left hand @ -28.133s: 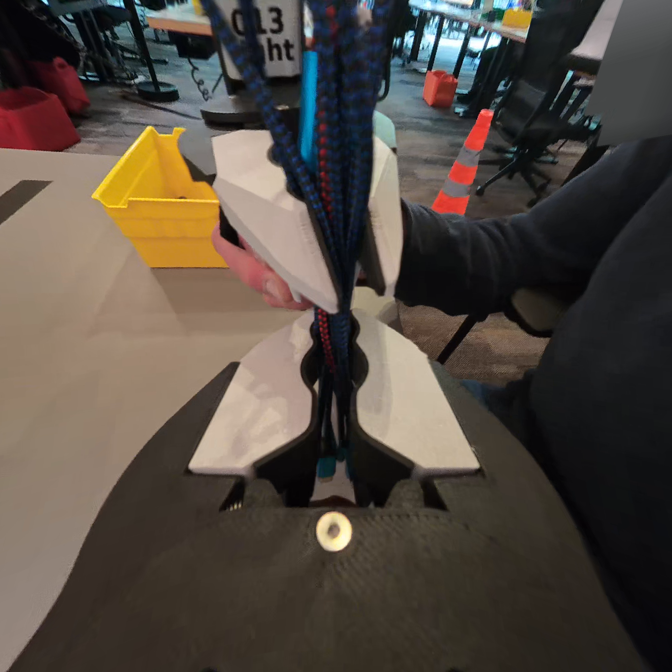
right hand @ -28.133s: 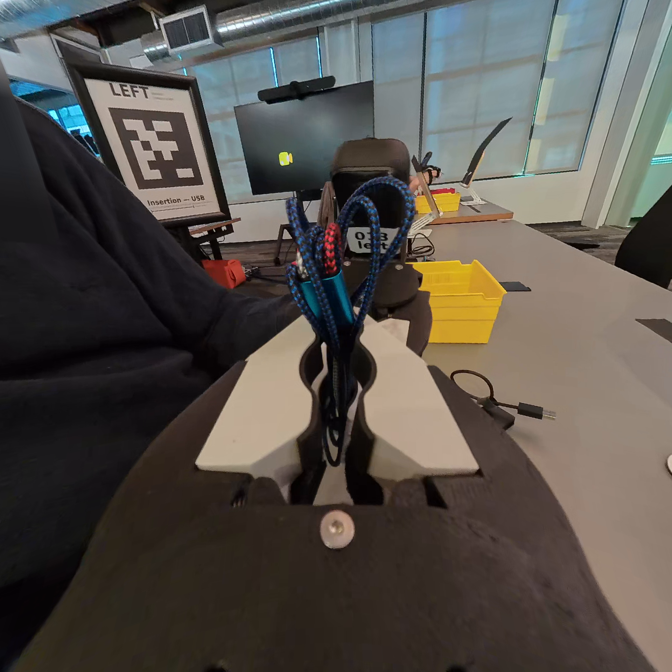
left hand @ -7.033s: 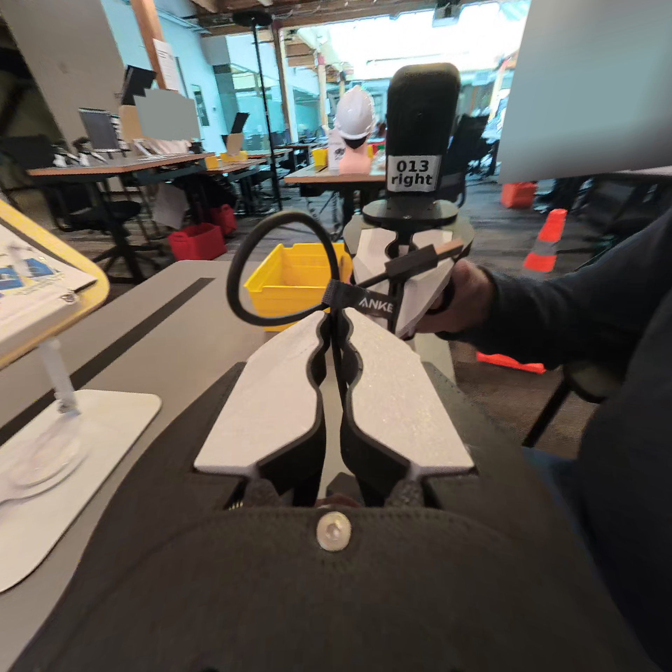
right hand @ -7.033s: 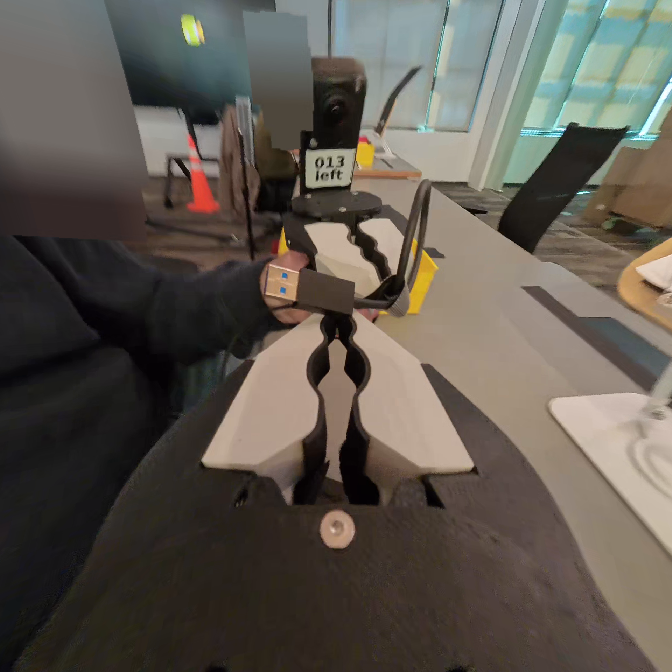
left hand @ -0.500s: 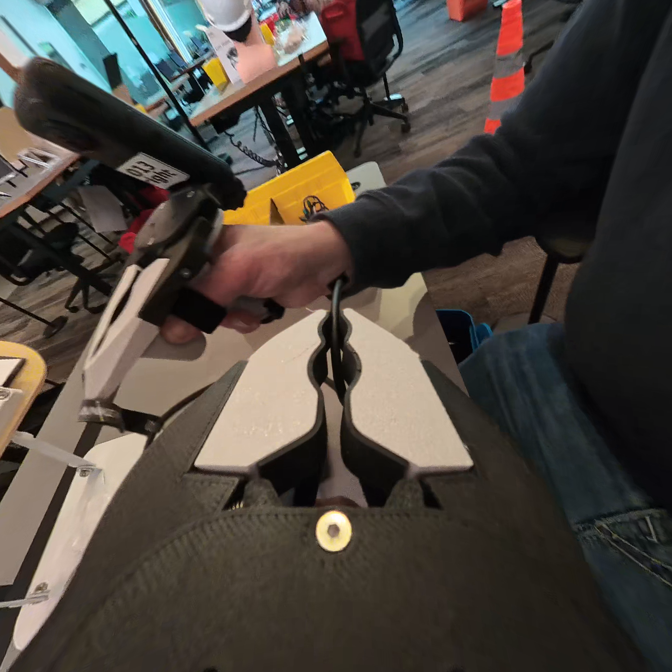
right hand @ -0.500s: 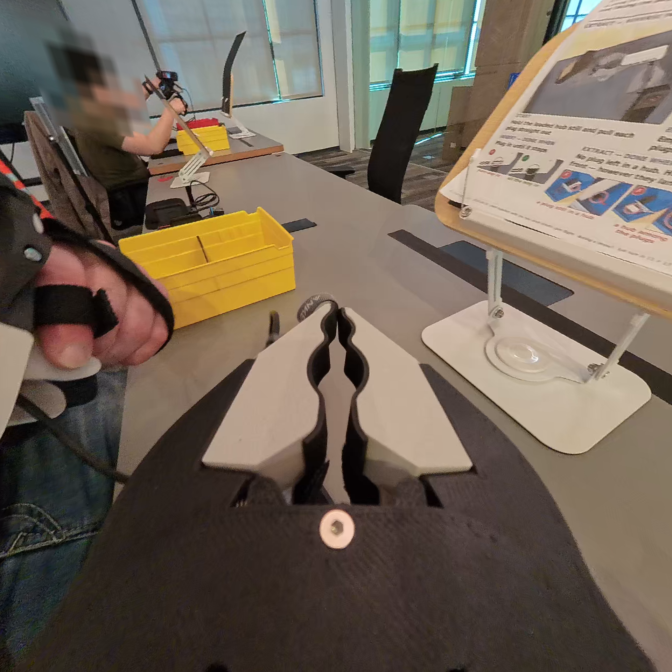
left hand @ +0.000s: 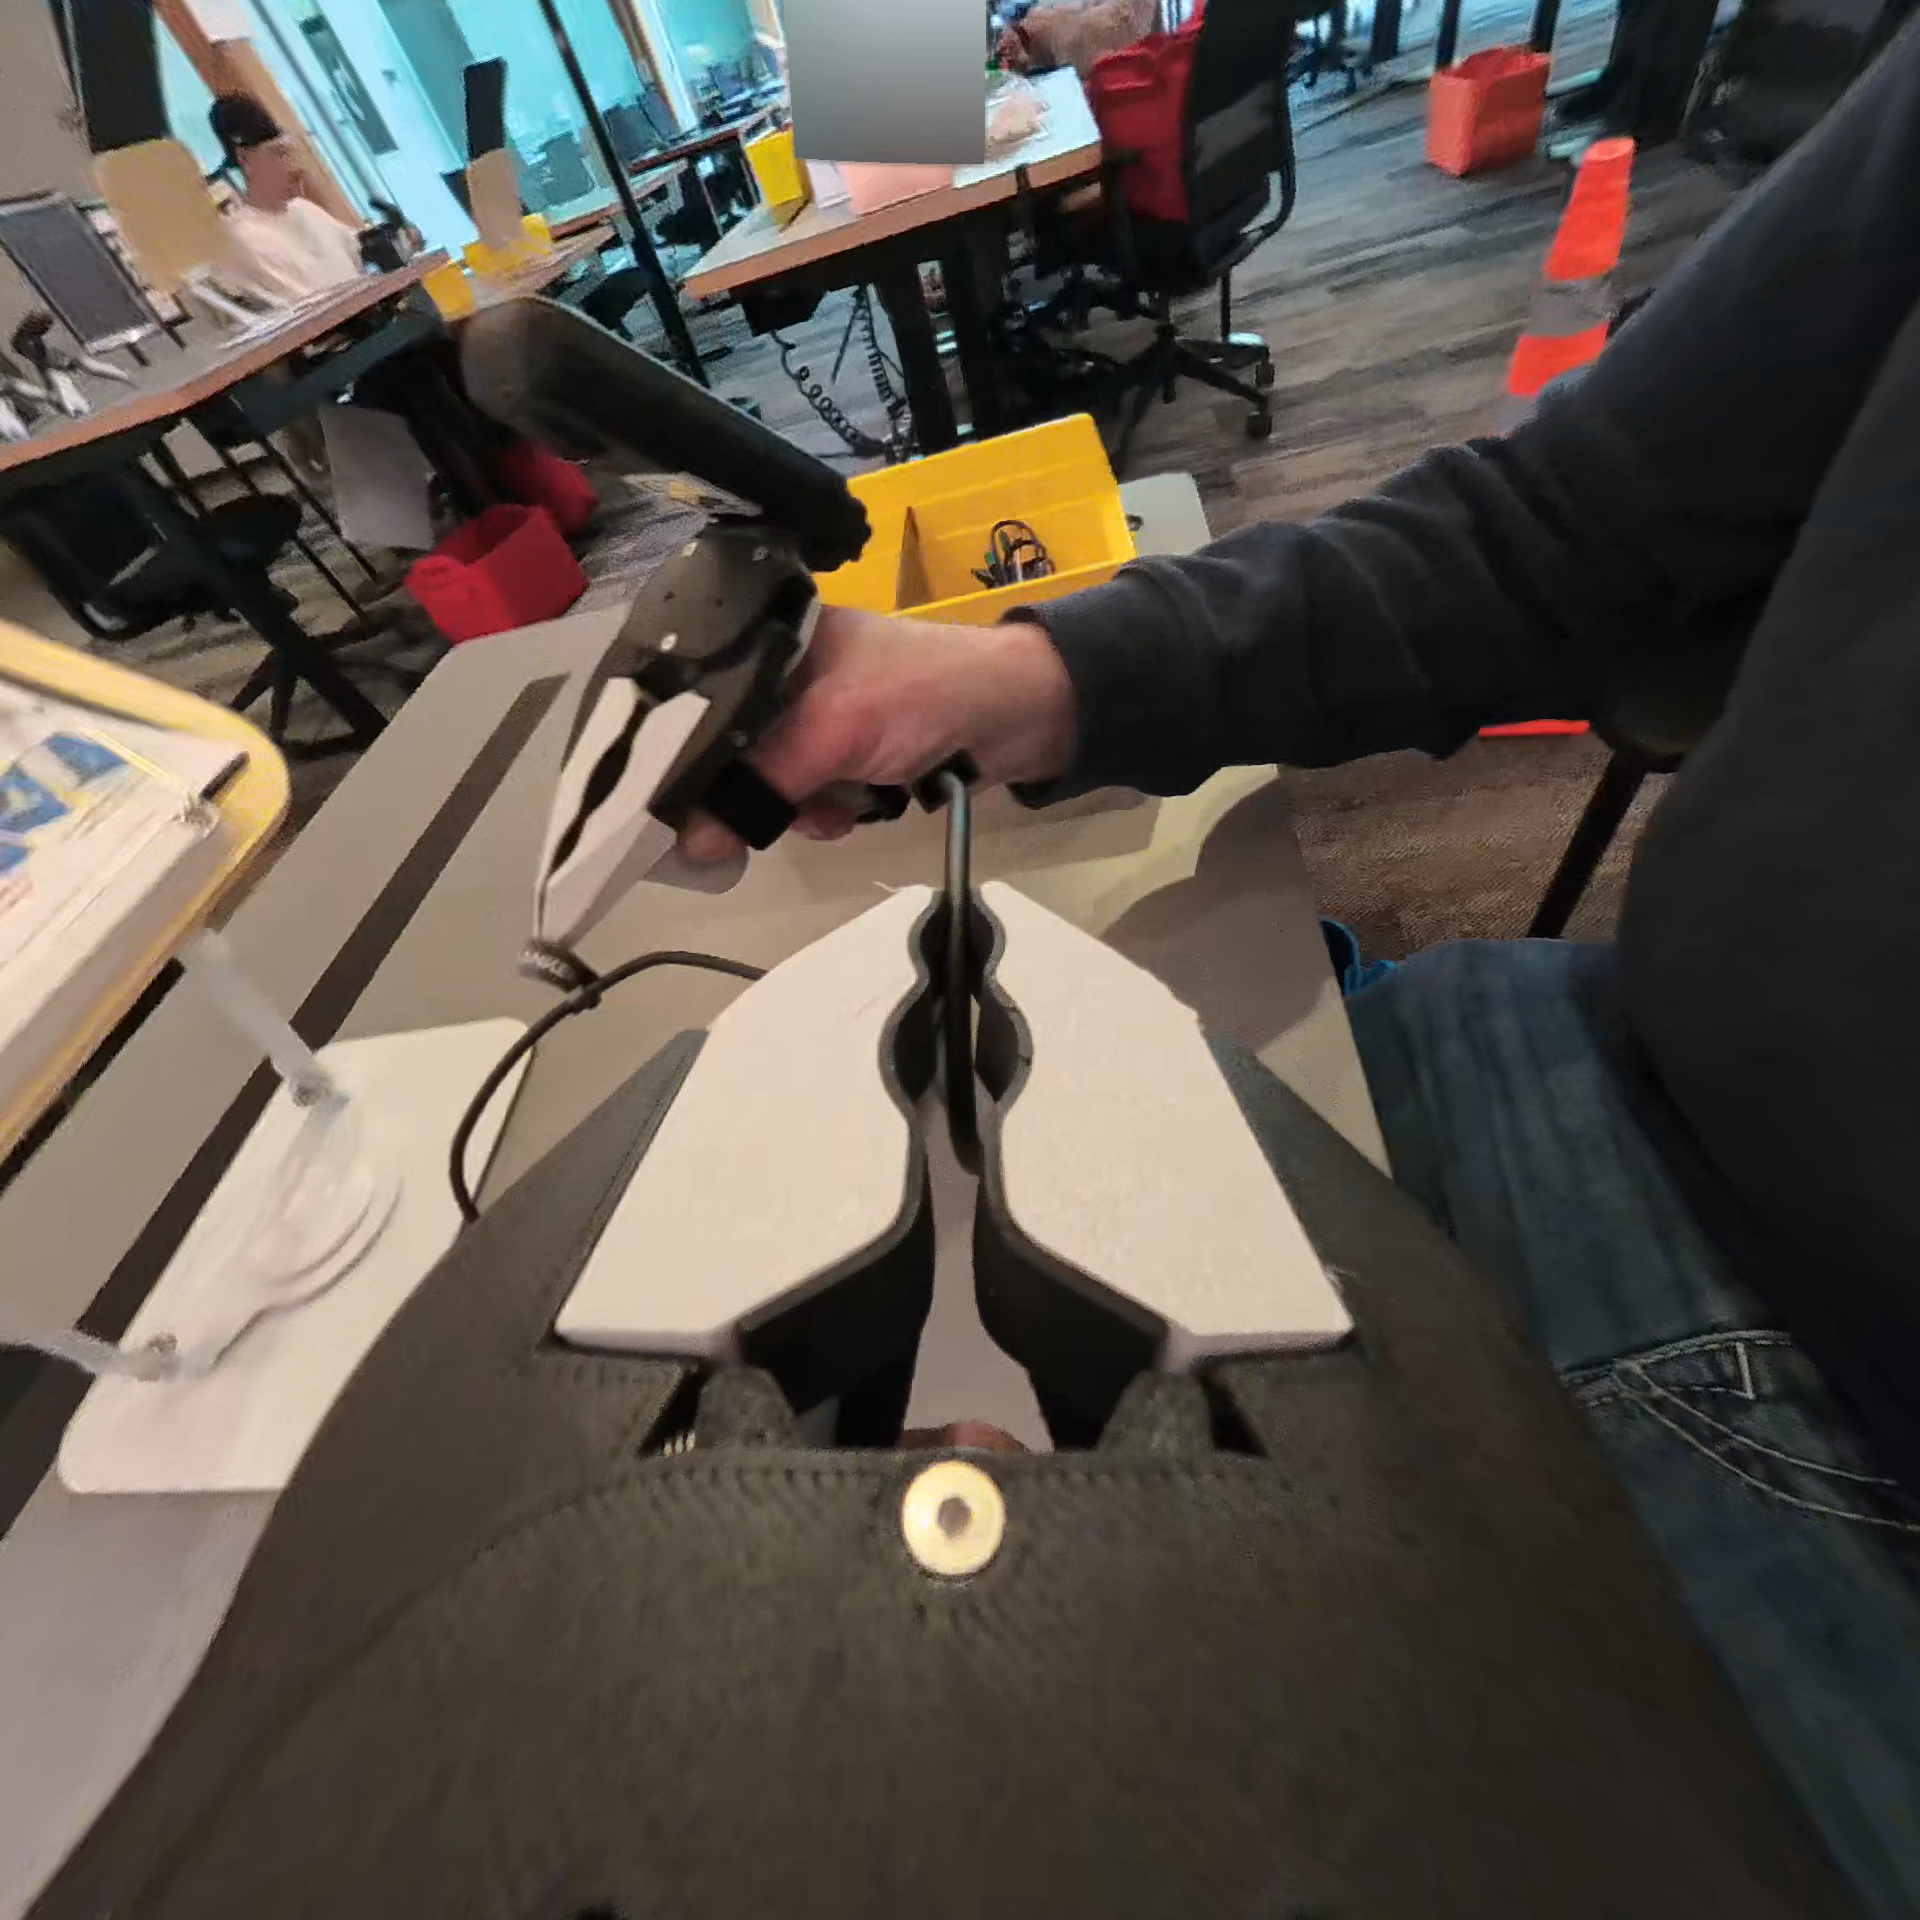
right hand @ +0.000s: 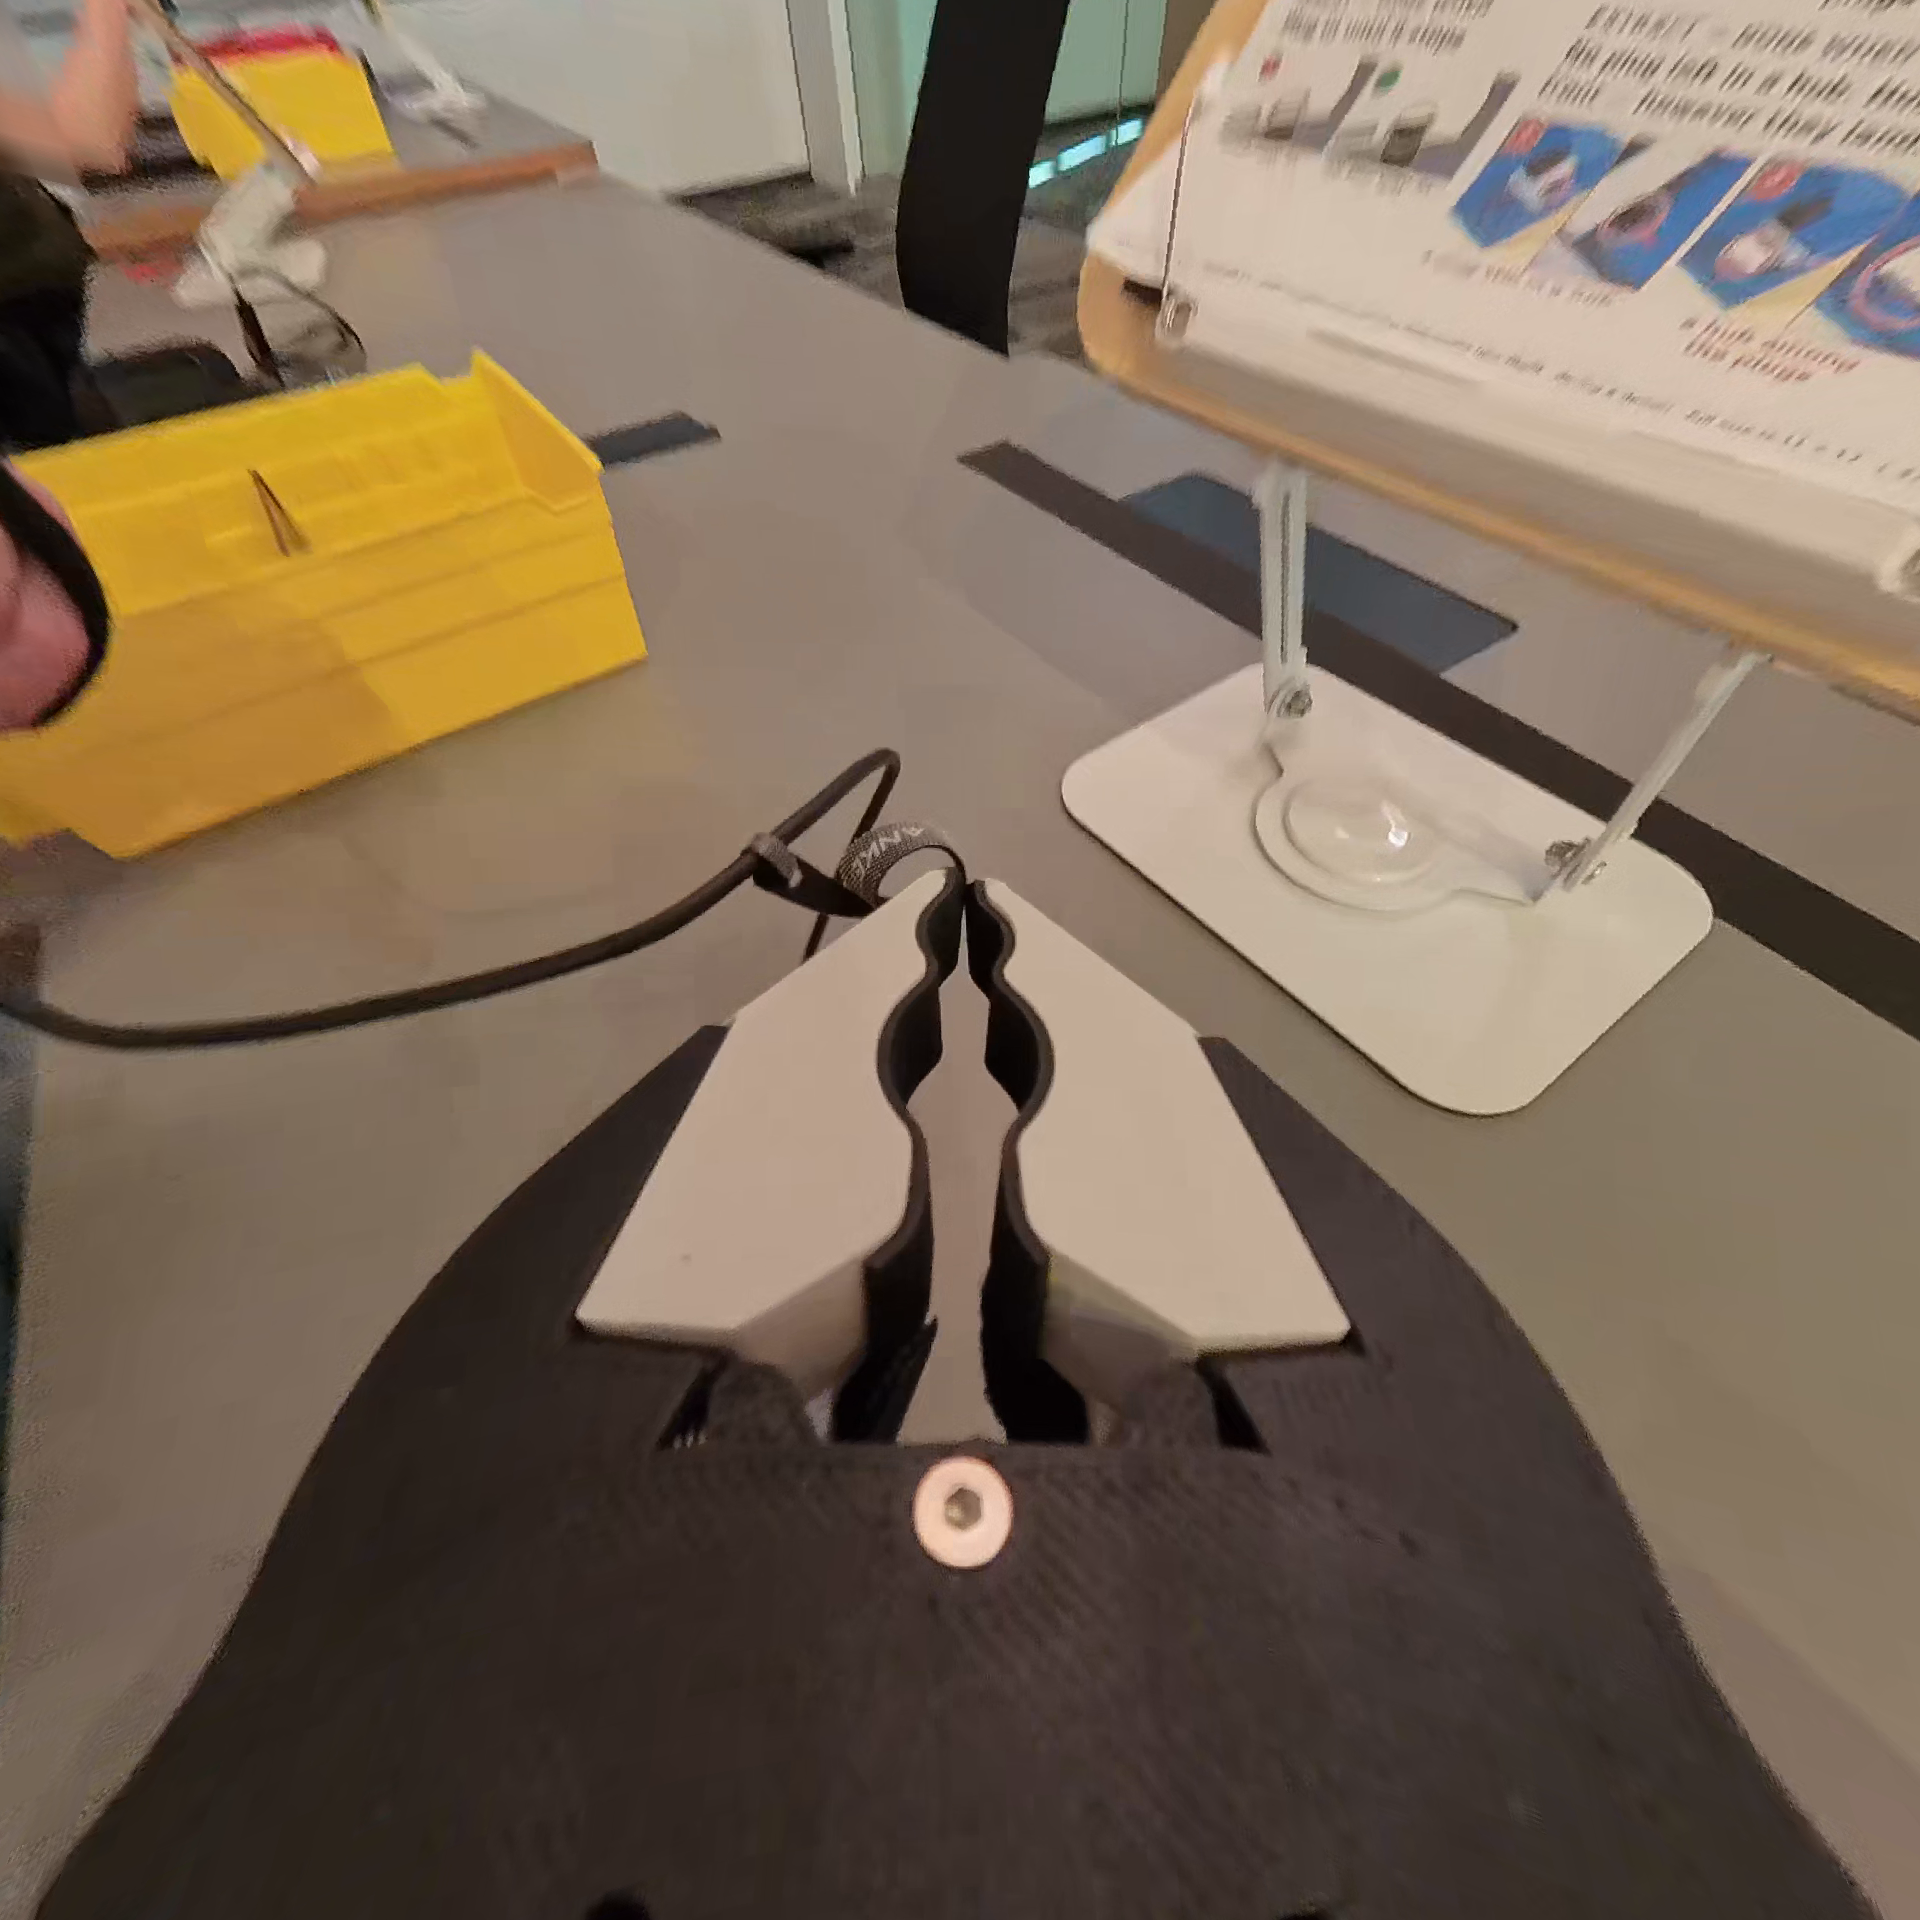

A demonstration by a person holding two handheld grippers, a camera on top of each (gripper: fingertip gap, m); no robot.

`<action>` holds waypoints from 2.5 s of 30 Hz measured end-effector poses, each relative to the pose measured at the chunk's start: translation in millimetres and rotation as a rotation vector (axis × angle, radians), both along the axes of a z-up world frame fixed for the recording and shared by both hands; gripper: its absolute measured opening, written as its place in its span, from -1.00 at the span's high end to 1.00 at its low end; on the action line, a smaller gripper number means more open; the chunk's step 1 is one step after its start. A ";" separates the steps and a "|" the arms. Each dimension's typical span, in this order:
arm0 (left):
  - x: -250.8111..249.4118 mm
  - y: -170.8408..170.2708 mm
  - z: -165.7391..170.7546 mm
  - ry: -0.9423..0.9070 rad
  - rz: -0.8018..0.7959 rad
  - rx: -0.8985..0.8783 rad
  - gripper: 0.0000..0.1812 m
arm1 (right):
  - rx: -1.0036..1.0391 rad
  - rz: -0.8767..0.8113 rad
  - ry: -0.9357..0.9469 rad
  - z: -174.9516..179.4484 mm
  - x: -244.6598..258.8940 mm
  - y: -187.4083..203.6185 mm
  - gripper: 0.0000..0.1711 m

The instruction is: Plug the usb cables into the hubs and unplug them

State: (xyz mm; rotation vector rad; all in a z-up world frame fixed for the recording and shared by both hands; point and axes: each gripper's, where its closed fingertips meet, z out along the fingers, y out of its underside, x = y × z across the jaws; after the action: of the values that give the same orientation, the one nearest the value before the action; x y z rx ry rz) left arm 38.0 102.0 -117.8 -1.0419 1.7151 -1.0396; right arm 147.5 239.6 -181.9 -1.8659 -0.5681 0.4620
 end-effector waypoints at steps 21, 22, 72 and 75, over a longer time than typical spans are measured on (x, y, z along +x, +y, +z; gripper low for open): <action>33.3 8.4 167.8 -0.381 0.074 -0.089 0.99 | -0.176 0.165 -0.092 -12.5 -82.7 26.8 1.00; 38.2 10.8 178.4 -0.394 0.087 -0.093 0.99 | -0.203 0.195 -0.056 -12.6 -91.4 25.8 1.00; 59.0 30.6 282.5 -0.542 0.248 -0.047 0.99 | 0.143 0.310 -0.047 18.9 -91.8 1.5 0.89; 52.6 53.0 285.1 -0.563 0.260 -0.118 0.99 | 0.105 0.408 -0.060 6.9 -110.0 -17.0 0.91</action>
State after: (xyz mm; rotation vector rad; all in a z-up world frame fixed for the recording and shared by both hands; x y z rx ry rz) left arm 90.5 154.9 167.2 -0.9041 1.0488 -1.1391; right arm 37.6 222.5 -175.0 -1.6683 -1.0025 0.6309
